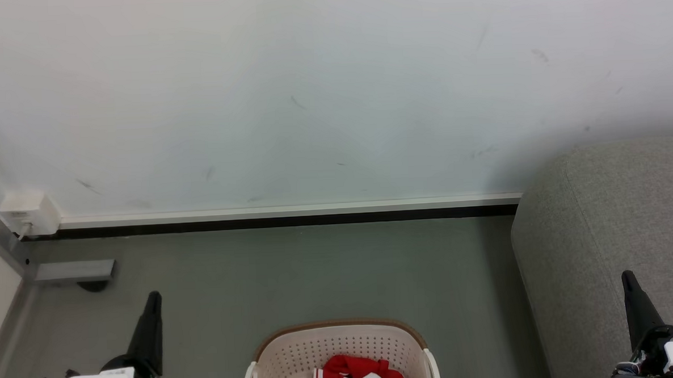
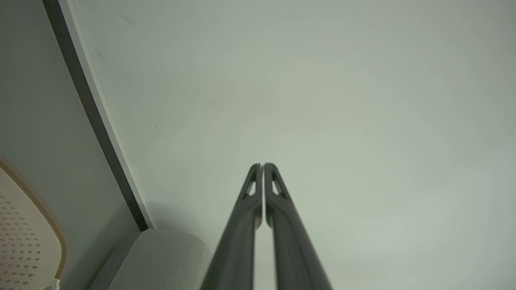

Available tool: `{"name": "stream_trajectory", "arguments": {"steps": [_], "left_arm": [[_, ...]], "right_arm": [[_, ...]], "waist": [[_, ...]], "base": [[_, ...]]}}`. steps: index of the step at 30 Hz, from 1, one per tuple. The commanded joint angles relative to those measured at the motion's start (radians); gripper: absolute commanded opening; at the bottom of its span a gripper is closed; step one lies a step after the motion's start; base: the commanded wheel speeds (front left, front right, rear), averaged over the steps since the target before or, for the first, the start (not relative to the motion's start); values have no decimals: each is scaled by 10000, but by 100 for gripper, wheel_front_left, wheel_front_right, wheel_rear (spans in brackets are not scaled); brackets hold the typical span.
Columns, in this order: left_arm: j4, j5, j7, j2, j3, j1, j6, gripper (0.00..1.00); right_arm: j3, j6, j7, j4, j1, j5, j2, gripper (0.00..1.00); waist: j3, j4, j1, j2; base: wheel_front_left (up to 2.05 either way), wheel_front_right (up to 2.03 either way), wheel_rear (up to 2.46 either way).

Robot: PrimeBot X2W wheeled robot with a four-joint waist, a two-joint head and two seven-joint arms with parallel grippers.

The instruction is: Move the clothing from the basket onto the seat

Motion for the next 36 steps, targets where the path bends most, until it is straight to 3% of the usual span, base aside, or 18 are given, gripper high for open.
{"name": "stream_trajectory", "arguments": {"steps": [1,36], "left_arm": [[-22,-125,44,24,14,-60,-70,0],[-23,-125,44,25,14,-60,-70,0]], "right_arm": [[-34,5,35,-55,-63,-1,-69,0],[-34,5,35,-55,-63,-1,-69,0]], "waist": [[0,0,0,0],[0,0,0,0]], "base": [[0,0,0],[0,0,0]]}}
